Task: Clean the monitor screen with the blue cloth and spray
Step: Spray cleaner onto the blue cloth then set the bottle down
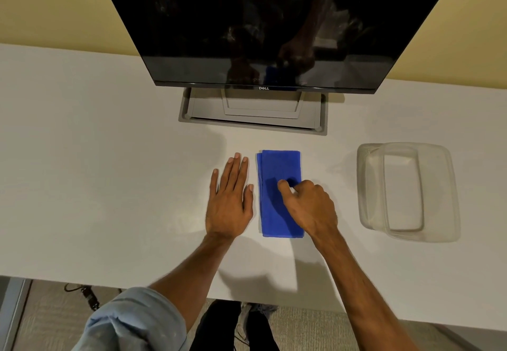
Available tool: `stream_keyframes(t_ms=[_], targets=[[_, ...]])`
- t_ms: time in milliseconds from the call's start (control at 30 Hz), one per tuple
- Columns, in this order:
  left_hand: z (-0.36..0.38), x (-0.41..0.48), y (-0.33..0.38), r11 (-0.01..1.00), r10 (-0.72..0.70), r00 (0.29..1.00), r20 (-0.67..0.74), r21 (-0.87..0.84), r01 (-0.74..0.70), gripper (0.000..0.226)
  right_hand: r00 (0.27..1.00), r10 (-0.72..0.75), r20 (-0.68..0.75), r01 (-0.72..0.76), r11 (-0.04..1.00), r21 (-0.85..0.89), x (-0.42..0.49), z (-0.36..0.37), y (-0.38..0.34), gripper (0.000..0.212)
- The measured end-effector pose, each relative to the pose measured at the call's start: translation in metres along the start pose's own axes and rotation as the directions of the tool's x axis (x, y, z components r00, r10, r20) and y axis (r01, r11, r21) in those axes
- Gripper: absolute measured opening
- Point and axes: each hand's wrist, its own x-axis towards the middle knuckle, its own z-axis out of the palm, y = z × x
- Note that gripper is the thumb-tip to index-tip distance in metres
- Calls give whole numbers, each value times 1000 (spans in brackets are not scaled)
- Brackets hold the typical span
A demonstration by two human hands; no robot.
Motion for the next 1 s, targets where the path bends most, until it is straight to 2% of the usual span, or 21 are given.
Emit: stream_keyframes(t_ms=[167,300,367,433,500,633,767,1000], targets=[[-1,1,0,1000,-13,1000,27,7,13,67,996,93,-10,-92,993,77,-3,-14,5,74],[-2,1,0,999,-17,999,44,30,15,67,999,40,10,-41,951,307,-6,-31,9,77],[-1,1,0,999,-13,999,49,35,12,68,1000,-1,-18,9,902,431,-8,-37,11,68],[-1,2,-1,999,-10,999,49,41,8,68,991,-53,-120,107,860,499,-8,-41,13,47],[0,2,-1,999,-8,999,43,38,6,67,966,-81,-246,200,840,505,-7,-42,19,30],[2,0,1,999,-7,999,35,35,5,67,880,-62,-471,313,820,479,-7,-45,33,19],[3,0,0,998,-12,999,36,54,10,68,864,41,-501,289,775,562,-10,-41,38,26],[3,0,1,998,-10,999,40,62,7,68,851,143,-506,226,769,598,-7,-31,43,31]])
